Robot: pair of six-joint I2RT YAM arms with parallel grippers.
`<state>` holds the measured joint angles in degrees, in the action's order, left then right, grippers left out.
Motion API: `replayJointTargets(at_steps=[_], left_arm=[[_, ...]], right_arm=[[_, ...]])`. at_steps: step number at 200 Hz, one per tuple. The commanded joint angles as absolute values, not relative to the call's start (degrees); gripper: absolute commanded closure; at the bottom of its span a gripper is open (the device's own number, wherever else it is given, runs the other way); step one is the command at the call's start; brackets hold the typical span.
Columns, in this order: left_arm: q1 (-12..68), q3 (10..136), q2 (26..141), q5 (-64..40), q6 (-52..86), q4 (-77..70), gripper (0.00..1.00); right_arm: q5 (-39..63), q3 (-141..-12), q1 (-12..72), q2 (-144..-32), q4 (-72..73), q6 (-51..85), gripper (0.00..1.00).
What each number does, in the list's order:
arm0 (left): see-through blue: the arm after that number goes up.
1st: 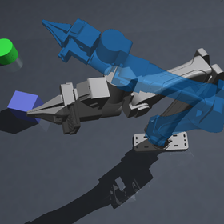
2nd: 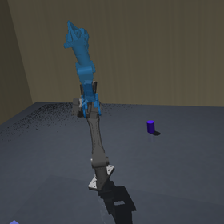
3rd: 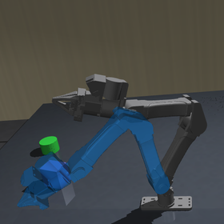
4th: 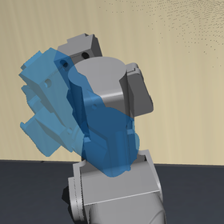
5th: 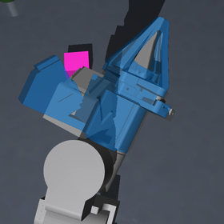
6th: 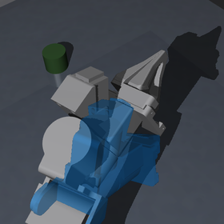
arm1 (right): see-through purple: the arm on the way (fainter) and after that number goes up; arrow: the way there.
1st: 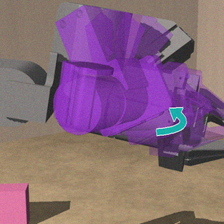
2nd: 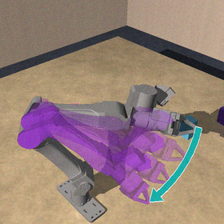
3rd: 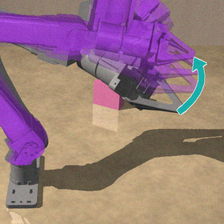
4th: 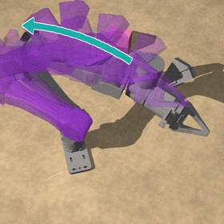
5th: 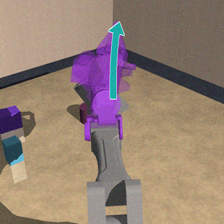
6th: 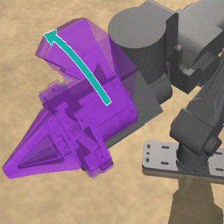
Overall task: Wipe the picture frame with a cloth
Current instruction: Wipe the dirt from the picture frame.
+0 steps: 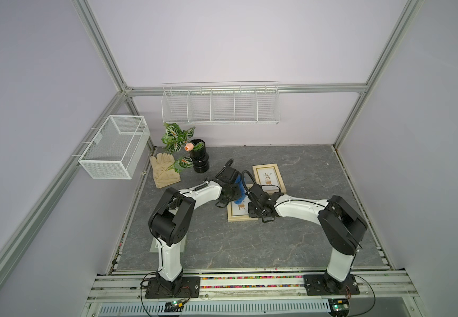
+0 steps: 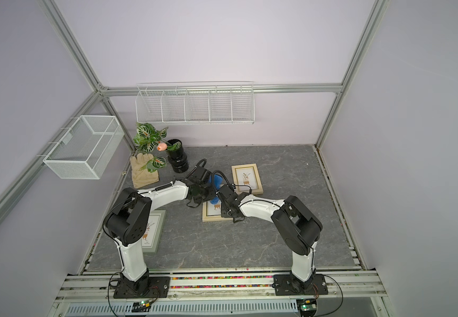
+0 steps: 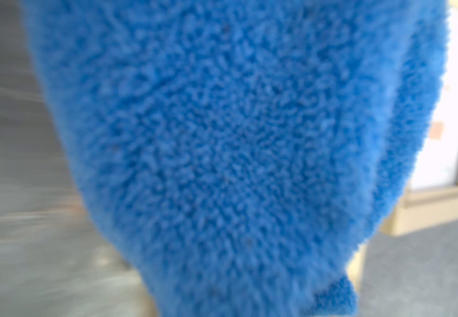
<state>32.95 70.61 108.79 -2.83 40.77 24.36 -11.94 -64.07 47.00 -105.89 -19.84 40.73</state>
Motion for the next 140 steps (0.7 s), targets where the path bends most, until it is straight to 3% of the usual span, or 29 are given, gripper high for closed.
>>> replayJointTargets(at_steps=[1, 68, 140], left_arm=[[31.22, 69.81, 107.85, 2.63, 37.60, 30.09, 1.00], [38.99, 83.64, 118.12, -4.53, 40.95, 28.21, 1.00], [30.41, 75.03, 111.38, 2.96, 38.23, 31.57, 1.00]], right_arm=[[-12.50, -60.84, 47.23, -107.17, -26.13, 41.40, 0.74], [-12.51, -61.17, 47.20, -106.81, -26.40, 41.33, 0.74], [-12.83, -61.08, 47.21, -106.61, -26.67, 41.32, 0.74]])
